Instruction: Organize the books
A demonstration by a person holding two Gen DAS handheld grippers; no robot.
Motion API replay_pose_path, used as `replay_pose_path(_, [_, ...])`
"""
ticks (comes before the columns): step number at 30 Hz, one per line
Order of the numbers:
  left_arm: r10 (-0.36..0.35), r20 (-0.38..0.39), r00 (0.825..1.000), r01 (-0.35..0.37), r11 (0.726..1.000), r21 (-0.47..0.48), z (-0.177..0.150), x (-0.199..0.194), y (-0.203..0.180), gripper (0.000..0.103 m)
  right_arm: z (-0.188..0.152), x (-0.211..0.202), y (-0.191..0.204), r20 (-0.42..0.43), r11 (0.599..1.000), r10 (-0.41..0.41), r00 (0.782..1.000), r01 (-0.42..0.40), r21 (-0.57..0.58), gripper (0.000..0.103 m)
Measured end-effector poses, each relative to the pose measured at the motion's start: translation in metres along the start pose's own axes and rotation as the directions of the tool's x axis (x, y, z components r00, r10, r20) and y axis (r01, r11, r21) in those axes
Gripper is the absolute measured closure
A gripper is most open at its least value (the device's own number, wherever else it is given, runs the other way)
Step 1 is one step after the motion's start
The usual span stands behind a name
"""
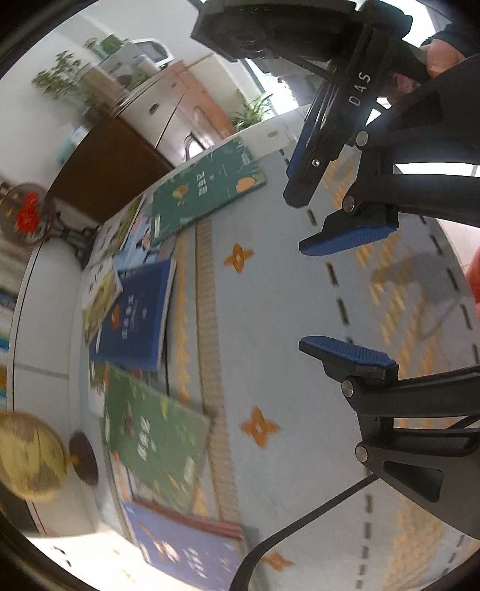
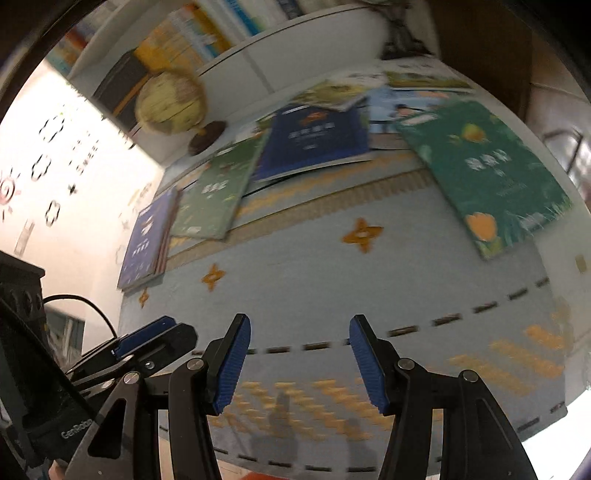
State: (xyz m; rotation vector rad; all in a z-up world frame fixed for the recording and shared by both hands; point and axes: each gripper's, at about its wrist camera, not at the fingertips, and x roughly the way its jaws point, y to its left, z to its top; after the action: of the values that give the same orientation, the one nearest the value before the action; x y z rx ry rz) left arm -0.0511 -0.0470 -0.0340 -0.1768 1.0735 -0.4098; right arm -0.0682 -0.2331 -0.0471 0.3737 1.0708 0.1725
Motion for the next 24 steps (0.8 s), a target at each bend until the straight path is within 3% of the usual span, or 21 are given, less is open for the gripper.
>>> replay_pose_path(6, [-0.081,-0.075,0.994,0.085,0.995,0.045,0.038,0.067,-0.036,0.06,0.029,-0.007,-0.061,0.056,0.989,-0.132,0.99,0.128,0.069,0.049])
replay_pose_path(11, [-0.154,-0.132,0.979,0.167,0.981,0.095,0.08,0.112,-0.072,0.06,0.085,-0.012,-0.118,0.082,0.965,-0.233,0.969,0.219,0.145,0.049])
replay_pose_path(15, [-0.172,-0.183,0.968,0.202,0.967,0.156,0.107,0.142,-0.094,0.06,0.124,-0.011,-0.157,0.097,0.935,-0.309,0.946,0.284,0.214,0.049])
replay_pose_path(19, [-0.218,-0.263,0.94,0.257,0.958,0.124,0.121,0.173,-0.103,0.06,0.146,-0.004,-0.189,0.09,0.914,-0.346,0.934,0.314,0.259,0.049])
replay_pose_path(24, [-0.228,-0.292,0.929,0.262,0.961,0.084,0.126,0.194,-0.111,0.06,0.164,0.011,-0.212,0.053,0.912,-0.351,0.935,0.329,0.245,0.049])
